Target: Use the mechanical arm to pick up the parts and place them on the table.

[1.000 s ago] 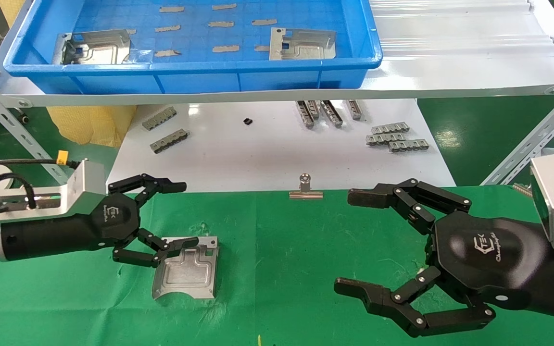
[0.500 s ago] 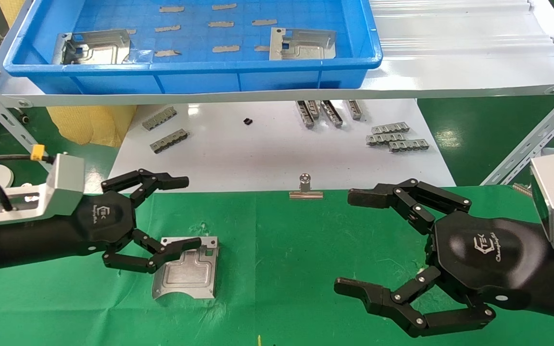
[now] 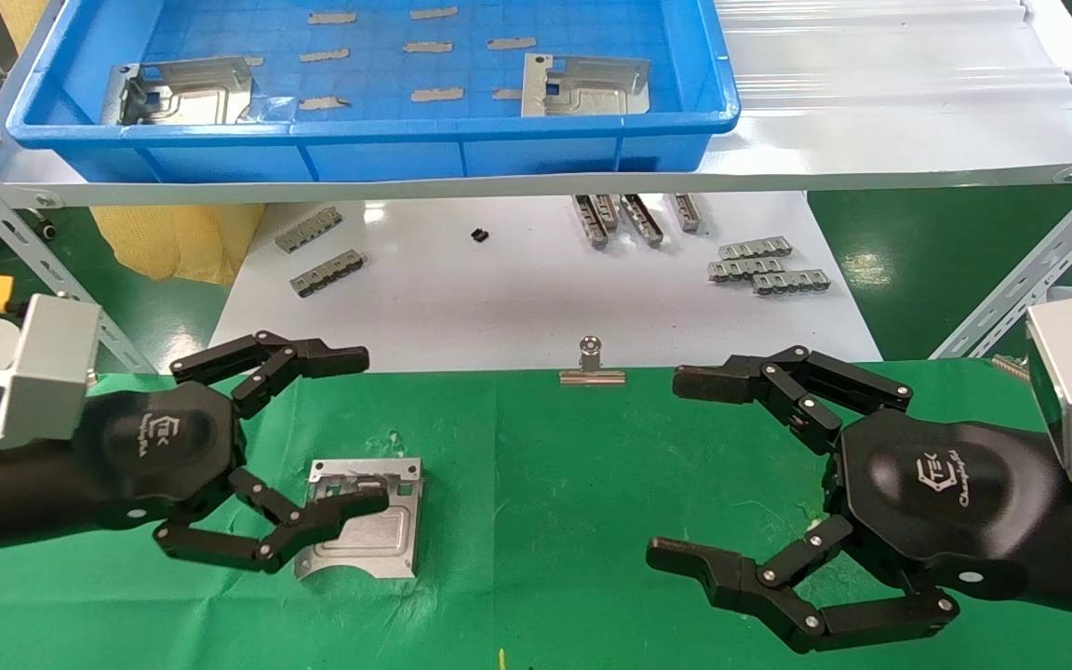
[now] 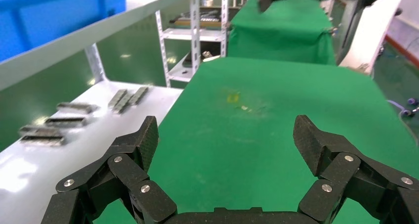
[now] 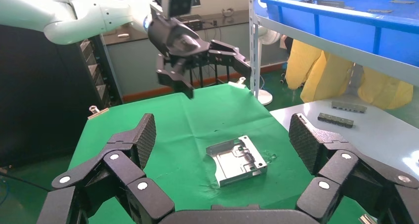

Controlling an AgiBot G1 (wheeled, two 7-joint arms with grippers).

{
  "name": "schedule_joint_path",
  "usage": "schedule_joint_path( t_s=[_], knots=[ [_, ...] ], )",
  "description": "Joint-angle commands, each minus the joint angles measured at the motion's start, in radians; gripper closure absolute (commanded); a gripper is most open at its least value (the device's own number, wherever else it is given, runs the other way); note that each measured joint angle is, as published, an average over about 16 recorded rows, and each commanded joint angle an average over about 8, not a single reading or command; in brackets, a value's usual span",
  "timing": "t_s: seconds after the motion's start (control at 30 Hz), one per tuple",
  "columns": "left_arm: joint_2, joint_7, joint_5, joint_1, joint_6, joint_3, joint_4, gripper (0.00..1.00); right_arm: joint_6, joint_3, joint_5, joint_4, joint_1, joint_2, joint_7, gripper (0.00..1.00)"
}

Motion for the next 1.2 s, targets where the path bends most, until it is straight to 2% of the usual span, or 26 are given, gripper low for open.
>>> schedule_joint_path(
  t_s=[0.03,0.6,1.2],
  knots=[
    [-0.012,-0.026,-0.012,0.019,-0.004,-0.016,-0.041,0.0,0.0,0.0,0.0,0.0,0.0,0.0,0.0,0.0],
    [-0.098,-0.219,-0.103,0.165,-0.033,-0.134,-0.352,0.0,0.0,0.0,0.0,0.0,0.0,0.0,0.0,0.0],
    [-0.098,-0.218,-0.103,0.165,-0.034,-0.133,-0.349,0.0,0.0,0.0,0.0,0.0,0.0,0.0,0.0,0.0]
  ],
)
